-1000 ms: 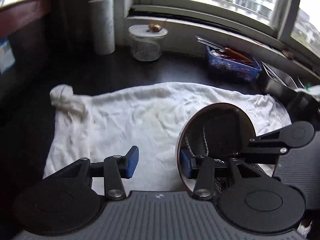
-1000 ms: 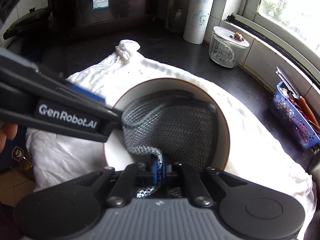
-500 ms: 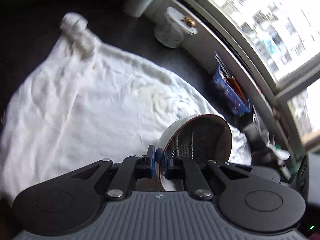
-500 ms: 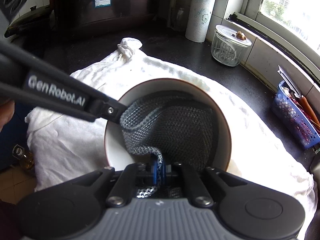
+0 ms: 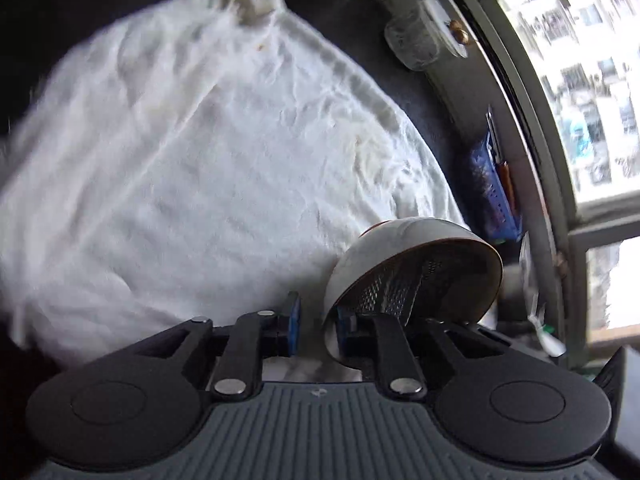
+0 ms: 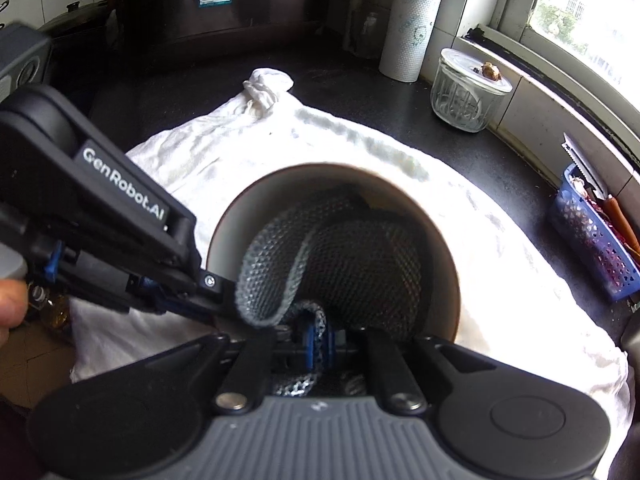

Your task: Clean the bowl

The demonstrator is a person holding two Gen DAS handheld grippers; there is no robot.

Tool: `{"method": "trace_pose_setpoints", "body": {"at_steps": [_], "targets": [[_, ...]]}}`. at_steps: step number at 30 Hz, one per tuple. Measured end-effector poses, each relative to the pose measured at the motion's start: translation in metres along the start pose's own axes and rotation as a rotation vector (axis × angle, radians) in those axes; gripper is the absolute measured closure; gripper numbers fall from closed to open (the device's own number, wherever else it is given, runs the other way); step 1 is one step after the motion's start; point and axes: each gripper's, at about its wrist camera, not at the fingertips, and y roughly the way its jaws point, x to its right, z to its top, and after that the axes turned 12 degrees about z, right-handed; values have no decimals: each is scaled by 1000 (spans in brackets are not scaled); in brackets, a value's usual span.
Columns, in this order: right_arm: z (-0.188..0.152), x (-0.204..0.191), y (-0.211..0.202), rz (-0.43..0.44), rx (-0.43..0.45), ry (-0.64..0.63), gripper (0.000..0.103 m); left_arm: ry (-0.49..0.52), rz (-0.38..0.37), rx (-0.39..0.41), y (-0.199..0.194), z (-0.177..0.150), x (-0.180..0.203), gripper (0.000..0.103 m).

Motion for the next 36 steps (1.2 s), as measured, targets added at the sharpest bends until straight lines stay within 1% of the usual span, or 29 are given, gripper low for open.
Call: {"method": "trace_pose_setpoints", "body": {"at_steps": [3, 6, 8, 10, 11, 12, 13, 14, 16, 18, 20, 22, 25, 26, 28, 30, 31, 32, 33, 34, 35, 36], "targets": [[-1, -5, 2, -10, -9, -47, 98, 215, 67, 139, -19, 6, 24, 75], [-2, -10, 4, -18, -15, -90, 97, 434, 89, 233, -28, 9, 47, 75], [-2, -12, 5, -23, -19, -117, 97, 559, 96, 258, -30, 12, 59, 77], [-2, -14, 5, -29, -20, -135, 97, 662, 84, 257, -29, 13, 68, 89], [-2, -14, 5, -32, -18, -135, 97, 693, 79, 255, -28, 14, 71, 92], [-2, -14, 4, -35, -16, -135, 97, 700, 79, 254, -25, 15, 72, 93], [-2, -14, 3, -37, -14, -135, 97, 689, 79, 249, -23, 16, 71, 93], [-2, -13, 3, -40, -13, -135, 97, 645, 66, 234, -22, 19, 66, 93], [-3, -13, 1, -45, -9, -135, 98, 470, 9, 174, -19, 26, 47, 93], [-3, -13, 0, -50, -6, -135, 98, 347, -28, 139, -17, 26, 32, 93], [-2, -7, -1, -67, -3, -109, 98, 208, -63, 103, -13, 23, 16, 93], [-1, -3, -1, -78, -2, -93, 98, 15, -111, 47, -5, 18, -3, 93], [2, -3, 1, -82, -4, -91, 98, -256, -184, -60, 11, 10, -27, 93], [3, -4, 1, -79, -3, -92, 97, -313, -199, -85, 15, 7, -32, 93], [4, -5, 2, -70, -3, -96, 97, -372, -213, -115, 19, 3, -37, 93], [5, -5, 4, -53, -6, -97, 97, -361, -202, -114, 19, 5, -36, 93], [6, -5, 5, -47, -8, -99, 97, -344, -193, -108, 19, 6, -34, 93], [6, -5, 6, -41, -9, -103, 97, -305, -178, -94, 17, 9, -30, 93], [6, -6, 6, -38, -11, -107, 97, -214, -140, -58, 12, 12, -20, 92], [6, -6, 6, -37, -12, -109, 97, -77, -82, -2, 6, 15, -5, 92], [6, -6, 6, -35, -14, -113, 97, 37, -34, 47, 1, 15, 8, 92], [5, -6, 5, -32, -16, -115, 97, 123, 2, 86, -2, 14, 18, 92]]}}
